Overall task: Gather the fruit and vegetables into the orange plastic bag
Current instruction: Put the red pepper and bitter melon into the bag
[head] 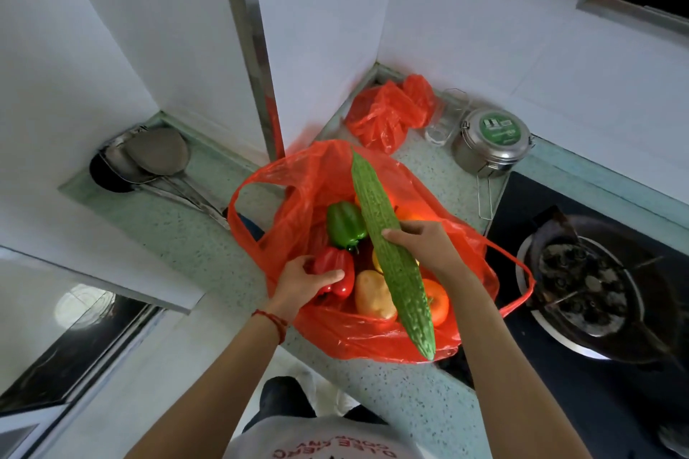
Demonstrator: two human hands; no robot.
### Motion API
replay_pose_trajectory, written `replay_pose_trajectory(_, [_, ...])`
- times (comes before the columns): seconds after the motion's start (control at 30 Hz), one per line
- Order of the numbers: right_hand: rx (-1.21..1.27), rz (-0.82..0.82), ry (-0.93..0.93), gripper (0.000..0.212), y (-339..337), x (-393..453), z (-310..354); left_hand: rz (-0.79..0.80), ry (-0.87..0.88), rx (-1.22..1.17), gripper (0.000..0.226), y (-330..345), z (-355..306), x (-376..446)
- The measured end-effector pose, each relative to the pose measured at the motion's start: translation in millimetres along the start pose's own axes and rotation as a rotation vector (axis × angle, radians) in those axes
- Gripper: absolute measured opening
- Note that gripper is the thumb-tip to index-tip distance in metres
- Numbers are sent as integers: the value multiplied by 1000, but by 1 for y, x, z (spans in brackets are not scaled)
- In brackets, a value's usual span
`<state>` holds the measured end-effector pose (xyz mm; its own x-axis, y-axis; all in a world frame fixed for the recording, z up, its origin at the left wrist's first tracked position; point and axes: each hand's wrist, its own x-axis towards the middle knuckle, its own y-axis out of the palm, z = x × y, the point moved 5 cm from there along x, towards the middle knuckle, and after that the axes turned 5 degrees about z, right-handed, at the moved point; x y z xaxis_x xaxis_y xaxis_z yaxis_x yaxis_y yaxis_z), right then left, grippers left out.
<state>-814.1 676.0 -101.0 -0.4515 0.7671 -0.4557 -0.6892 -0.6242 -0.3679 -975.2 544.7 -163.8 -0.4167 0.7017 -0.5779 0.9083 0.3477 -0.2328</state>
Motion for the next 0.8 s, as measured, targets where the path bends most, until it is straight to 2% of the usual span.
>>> replay_pose_trajectory(0.1, [-66,41,-28,25,0,7,8,-7,28,4,43,0,-2,0])
replay_pose_trajectory(0.27, [-196,57,-77,31,2,5,19,-30,25,9,53,-2,0,2])
replay_pose_trajectory(0.43, [-324,71,-106,40,2,0,27,-24,41,22,52,-1,0,2])
replay_pose_trajectory(0.6, [-344,103,-100,32,-2,-10,22,-15,36,8,58,-1,3,3])
replay_pose_trajectory(0.8, [-421,136,-73,54,0,-16,13,-22,41,6,58,-3,7,2])
